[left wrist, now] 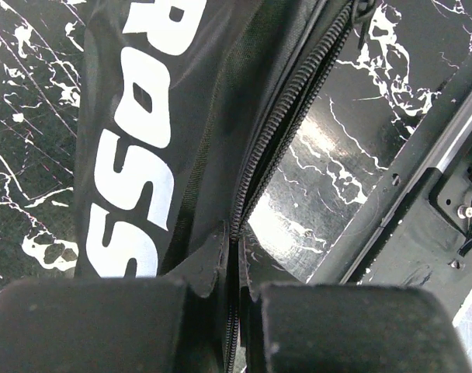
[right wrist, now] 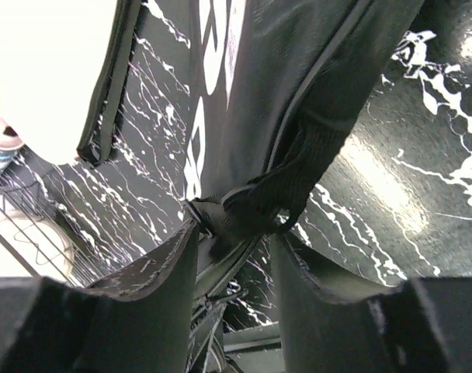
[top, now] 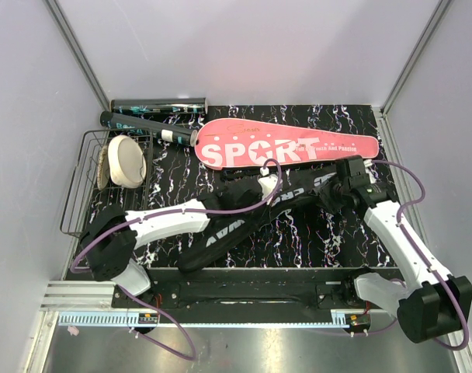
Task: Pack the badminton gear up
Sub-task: Zip the racket bag at the center of the board.
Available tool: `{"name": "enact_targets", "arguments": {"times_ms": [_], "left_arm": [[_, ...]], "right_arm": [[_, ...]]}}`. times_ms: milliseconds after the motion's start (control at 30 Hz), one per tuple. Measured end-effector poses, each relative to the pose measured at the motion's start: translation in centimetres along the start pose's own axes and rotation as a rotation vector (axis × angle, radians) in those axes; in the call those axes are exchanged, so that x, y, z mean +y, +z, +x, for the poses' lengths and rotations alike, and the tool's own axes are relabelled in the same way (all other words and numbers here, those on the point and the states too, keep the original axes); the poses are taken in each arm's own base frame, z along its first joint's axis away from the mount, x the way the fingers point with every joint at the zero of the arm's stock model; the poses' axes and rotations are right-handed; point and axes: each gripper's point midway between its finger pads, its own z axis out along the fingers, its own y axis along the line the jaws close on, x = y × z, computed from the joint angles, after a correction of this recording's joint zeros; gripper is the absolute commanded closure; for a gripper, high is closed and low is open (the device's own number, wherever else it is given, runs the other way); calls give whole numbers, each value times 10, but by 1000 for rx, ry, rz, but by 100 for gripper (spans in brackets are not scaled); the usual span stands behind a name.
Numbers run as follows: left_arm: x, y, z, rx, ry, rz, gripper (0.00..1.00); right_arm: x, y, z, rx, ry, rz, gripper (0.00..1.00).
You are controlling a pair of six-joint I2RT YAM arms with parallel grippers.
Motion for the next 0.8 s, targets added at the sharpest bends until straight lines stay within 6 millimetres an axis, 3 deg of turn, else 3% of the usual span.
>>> {"name": "enact_targets", "arguments": {"times_ms": [67,100,233,333,433,533,567,600,667,800], "left_arm": [[-1,-2,-1,-4,4,8,100],[-2,-3,-2,-6,6,12,74],[-3,-7,-7,-27,43,3,19],[-12,-19,-24,-108,120,-42,22],[-33,-33,-49,-221,180,-37,40],[-49,-39,-77,-309,242,-46,31],[-53,-39,-86,-328,260,-50,21],[-56,-38,-92,-339,273,-52,19],[-59,-33,-101,-356,294,-53,19],[-53,-19,-94,-325,335,-70,24]], "right_arm": [[2,6,-4,-22,4,-8,100],[3,8,-5,-27,-2,-10,100],[10,12,-7,-27,6,-31,100],[8,14,-4,-11,6,-11,100],[8,10,-3,2,20,4,100],[13,4,-1,15,58,-4,100],[14,1,-1,20,67,-7,100],[16,-1,-1,22,75,-9,100],[20,-5,-2,25,86,-15,100],[27,-10,-3,29,103,-31,100]]}}
